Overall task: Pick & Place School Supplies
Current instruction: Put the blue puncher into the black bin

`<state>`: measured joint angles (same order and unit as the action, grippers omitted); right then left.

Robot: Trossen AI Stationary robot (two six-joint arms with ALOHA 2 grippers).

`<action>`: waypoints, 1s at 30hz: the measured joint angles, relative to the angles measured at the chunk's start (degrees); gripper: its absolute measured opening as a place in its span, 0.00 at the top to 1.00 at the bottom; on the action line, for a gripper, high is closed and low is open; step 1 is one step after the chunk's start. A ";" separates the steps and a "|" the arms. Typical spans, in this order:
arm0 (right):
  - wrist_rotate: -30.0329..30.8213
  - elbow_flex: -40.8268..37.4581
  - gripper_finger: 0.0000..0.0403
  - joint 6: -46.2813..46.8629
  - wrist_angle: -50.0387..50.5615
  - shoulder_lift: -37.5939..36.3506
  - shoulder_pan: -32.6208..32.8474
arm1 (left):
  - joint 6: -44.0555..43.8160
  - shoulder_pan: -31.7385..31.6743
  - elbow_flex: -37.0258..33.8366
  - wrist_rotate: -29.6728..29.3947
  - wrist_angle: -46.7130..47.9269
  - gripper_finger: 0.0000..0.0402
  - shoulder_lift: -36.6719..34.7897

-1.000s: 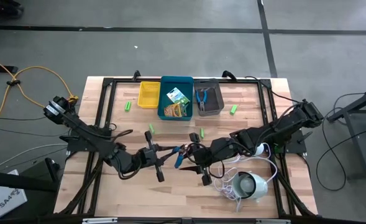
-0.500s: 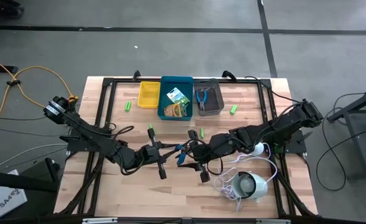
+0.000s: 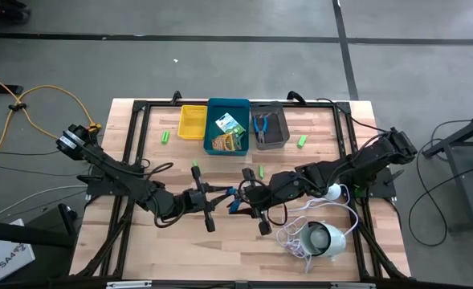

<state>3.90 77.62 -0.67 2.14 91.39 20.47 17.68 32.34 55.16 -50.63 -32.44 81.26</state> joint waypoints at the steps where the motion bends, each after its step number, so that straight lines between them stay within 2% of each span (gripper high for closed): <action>1: -0.04 0.00 0.83 0.00 0.14 0.00 0.00 | 0.02 0.00 0.00 0.00 0.02 0.90 0.01; 10: 0.05 0.00 0.85 0.61 0.47 0.00 0.00 | -1.27 0.00 0.02 0.11 0.00 0.83 0.01; 22: -0.91 0.00 0.90 0.90 0.37 -0.04 0.07 | 0.68 1.01 0.02 -0.94 1.29 0.61 0.01; 25: 0.47 0.00 0.89 2.64 1.37 -0.27 0.07 | 2.42 2.19 0.02 -3.12 1.26 0.58 0.01; 30: 4.93 0.00 0.90 6.22 8.53 -1.71 0.06 | 3.34 4.67 0.02 -7.01 1.22 0.58 0.01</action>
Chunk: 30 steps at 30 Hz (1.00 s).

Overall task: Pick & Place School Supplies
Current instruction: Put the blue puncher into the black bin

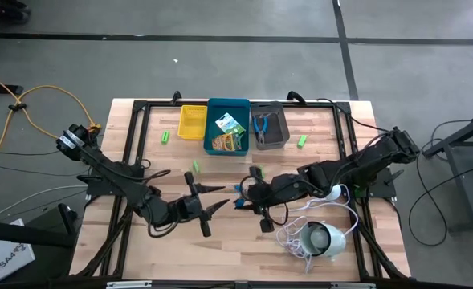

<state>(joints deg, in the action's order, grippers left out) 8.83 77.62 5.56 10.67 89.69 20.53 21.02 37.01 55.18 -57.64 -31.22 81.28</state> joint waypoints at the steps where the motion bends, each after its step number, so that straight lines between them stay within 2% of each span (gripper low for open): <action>1: 1.48 -0.09 0.90 0.55 1.65 -0.42 -0.01 | 0.00 0.42 0.00 -0.35 -0.01 0.58 0.00; 5: 7.12 0.03 0.89 3.42 8.27 -2.70 -1.48 | -0.07 1.94 -0.01 -1.23 0.00 0.57 0.00; 10: 8.20 0.00 0.89 8.03 15.74 -3.72 -7.45 | -2.18 2.69 -0.02 -1.19 0.15 0.57 0.00; 15: 4.57 0.09 0.89 9.72 18.82 -4.22 -16.93 | -3.35 2.69 -0.02 -1.18 1.09 0.57 0.00; 22: -1.68 0.02 0.89 13.74 23.38 -3.92 -34.11 | -4.22 2.69 -0.02 -1.16 1.51 0.57 0.00; 26: -3.24 0.02 0.89 16.74 27.65 -0.99 -42.30 | -4.76 2.67 -0.02 -1.12 2.49 0.57 0.00; 30: -6.13 0.02 0.88 17.22 26.92 4.12 -46.16 | -5.05 2.65 -0.02 -1.13 3.39 0.57 0.00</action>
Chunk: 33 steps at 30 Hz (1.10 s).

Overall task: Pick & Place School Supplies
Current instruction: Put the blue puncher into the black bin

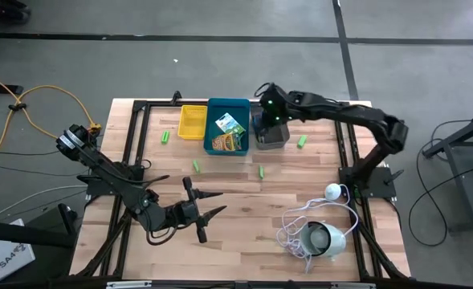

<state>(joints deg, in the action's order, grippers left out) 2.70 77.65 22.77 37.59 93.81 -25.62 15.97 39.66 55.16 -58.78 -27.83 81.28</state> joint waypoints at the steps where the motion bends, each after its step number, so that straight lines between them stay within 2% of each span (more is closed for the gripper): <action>1: -1.01 0.00 0.88 0.18 -0.61 1.50 -0.49 | -0.01 0.00 0.00 0.01 -0.01 0.57 0.00; 5: -4.57 0.00 0.89 1.10 -2.47 7.37 -0.85 | -0.15 0.00 0.00 0.01 0.06 0.57 0.00; 11: -4.55 -0.02 0.89 4.86 -1.01 12.09 -1.07 | -0.15 0.00 0.00 0.01 0.67 0.57 0.00; 18: -4.17 -0.02 0.89 10.47 3.03 12.44 -3.34 | -0.15 0.00 0.00 0.01 0.92 0.57 0.00; 33: -4.63 -0.02 0.84 10.69 4.28 12.49 -4.13 | -0.45 0.04 0.00 0.03 0.87 0.57 0.00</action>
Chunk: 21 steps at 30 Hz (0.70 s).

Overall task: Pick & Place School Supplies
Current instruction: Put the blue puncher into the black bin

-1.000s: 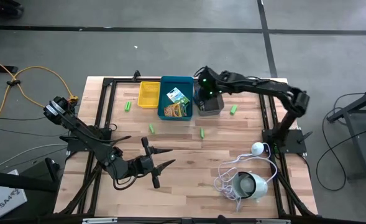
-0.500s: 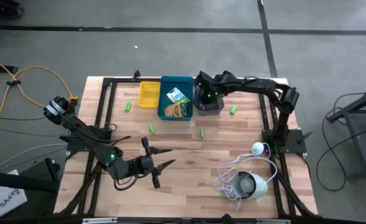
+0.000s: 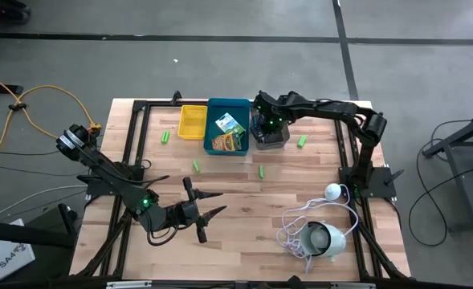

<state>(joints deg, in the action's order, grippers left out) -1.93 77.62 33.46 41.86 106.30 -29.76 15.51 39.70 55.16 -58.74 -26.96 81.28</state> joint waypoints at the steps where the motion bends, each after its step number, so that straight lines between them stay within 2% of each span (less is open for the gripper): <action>1: -0.22 0.00 0.84 0.35 0.00 0.00 0.00 | -0.02 0.00 0.00 -0.01 0.00 0.57 0.00; 15: -2.68 0.00 0.84 3.93 0.16 0.03 -0.02 | -0.14 1.32 0.00 0.00 -0.07 0.57 0.00; 21: -4.64 0.02 0.84 4.62 -0.13 3.88 -0.02 | -0.11 2.27 -0.01 0.00 -0.09 0.57 0.00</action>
<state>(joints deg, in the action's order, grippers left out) -6.57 77.65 38.08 41.74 110.18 -29.78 15.40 41.97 55.15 -58.74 -27.05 81.28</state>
